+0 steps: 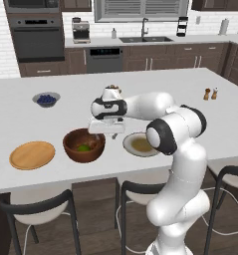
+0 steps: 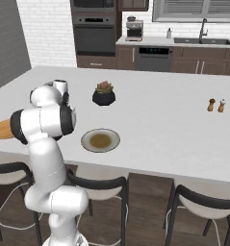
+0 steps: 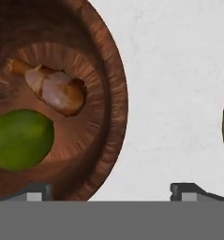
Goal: Pick the chicken drumstick and lime from their plates and place them in the bowl. Then put the bowl in the fridge.
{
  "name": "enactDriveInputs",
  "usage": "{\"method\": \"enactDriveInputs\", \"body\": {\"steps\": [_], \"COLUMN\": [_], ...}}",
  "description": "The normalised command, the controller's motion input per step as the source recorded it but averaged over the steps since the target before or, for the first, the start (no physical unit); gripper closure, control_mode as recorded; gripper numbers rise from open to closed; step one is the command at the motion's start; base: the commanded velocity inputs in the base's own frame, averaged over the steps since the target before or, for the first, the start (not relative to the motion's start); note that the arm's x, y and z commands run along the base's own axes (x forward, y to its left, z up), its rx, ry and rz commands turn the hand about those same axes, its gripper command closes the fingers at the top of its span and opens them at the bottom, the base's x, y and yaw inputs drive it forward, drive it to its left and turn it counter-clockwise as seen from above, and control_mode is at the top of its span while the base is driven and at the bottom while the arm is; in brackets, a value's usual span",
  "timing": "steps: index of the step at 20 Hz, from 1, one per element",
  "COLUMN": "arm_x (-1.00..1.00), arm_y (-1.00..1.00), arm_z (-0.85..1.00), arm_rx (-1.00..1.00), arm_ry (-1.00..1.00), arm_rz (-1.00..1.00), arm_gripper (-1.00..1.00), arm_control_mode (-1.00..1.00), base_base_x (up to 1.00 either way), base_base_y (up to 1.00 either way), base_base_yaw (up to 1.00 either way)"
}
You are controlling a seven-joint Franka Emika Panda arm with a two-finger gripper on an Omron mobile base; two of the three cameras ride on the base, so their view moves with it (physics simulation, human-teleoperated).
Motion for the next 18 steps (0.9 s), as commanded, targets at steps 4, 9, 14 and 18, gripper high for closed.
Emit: {"method": "enactDriveInputs", "body": {"steps": [4, 9, 14, 18], "arm_x": [0.95, 0.58, -0.01, -0.19], "arm_y": [0.01, 0.14, 0.01, 0.0], "arm_z": [0.0, -0.19, -0.27, -0.19], "arm_rx": [0.0, 0.0, 0.0, 0.0], "arm_ry": [-0.01, -0.01, -0.01, -0.03], "arm_rz": [-0.02, 0.0, 0.03, 0.08], "arm_gripper": [-1.0, -1.0, -1.0, -1.0], "arm_control_mode": [-1.0, -1.0, -1.0, -1.0], "base_base_x": [0.0, 0.0, 0.0, 0.0], "base_base_y": [0.0, 0.0, 0.0, 0.0], "base_base_yaw": [0.0, 0.0, 0.0, 0.0]}}
